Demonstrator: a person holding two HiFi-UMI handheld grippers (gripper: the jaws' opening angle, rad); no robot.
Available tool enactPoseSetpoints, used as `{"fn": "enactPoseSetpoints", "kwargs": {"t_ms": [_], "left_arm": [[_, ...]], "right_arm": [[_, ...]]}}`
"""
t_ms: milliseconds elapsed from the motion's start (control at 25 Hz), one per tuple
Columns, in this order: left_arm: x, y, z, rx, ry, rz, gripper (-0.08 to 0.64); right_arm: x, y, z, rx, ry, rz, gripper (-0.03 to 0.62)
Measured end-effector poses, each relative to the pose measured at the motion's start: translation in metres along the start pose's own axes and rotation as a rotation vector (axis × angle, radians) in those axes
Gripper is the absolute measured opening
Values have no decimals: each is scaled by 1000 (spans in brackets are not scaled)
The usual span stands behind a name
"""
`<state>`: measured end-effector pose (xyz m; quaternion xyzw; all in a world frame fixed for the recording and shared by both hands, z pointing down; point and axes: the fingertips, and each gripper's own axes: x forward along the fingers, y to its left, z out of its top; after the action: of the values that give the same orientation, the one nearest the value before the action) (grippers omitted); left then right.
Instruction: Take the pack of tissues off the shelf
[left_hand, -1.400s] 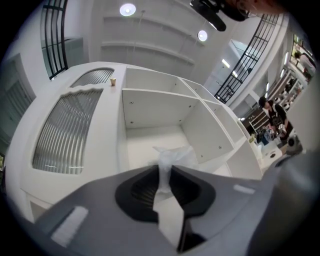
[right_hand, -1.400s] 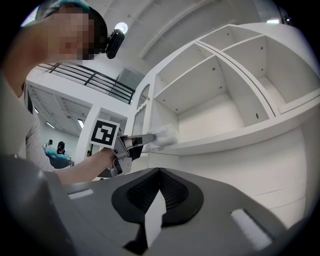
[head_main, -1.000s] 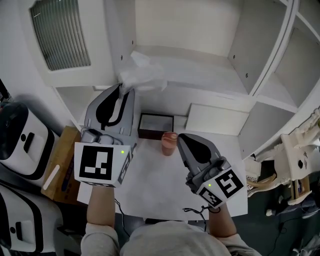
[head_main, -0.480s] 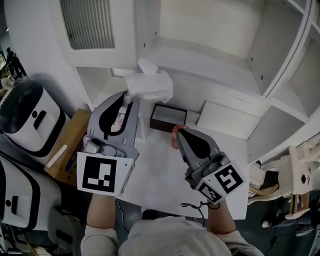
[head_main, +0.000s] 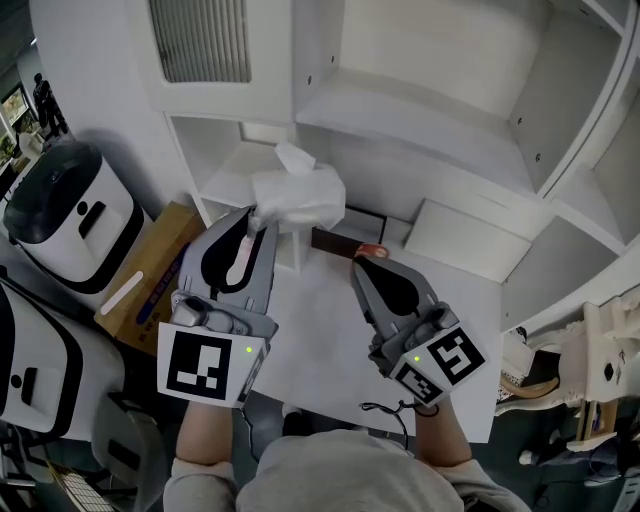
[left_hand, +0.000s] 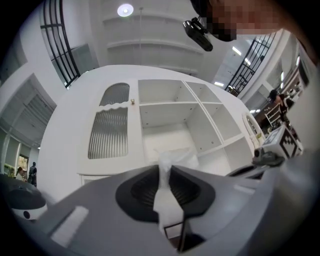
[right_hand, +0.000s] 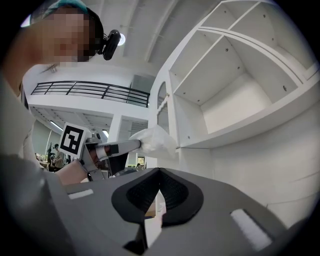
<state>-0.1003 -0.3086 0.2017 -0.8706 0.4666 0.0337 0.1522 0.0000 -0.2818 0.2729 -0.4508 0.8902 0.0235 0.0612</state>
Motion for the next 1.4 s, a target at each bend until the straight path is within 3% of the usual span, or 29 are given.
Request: {"fn": "enactPoseSetpoints", "kwargs": {"t_ms": [320,840,1400], "left_arm": [[-13,-1,-20,-34,-2,40,49],[-28,-14,-71,-107,82,53,49],[-29,-14,-78,-148,88,49,49]], "right_arm": [[-2,-1,-8,11,18,7,0],[-3,-3,-20,37,32,3,0],[2,-1,-22,48,31,19,0]]}}
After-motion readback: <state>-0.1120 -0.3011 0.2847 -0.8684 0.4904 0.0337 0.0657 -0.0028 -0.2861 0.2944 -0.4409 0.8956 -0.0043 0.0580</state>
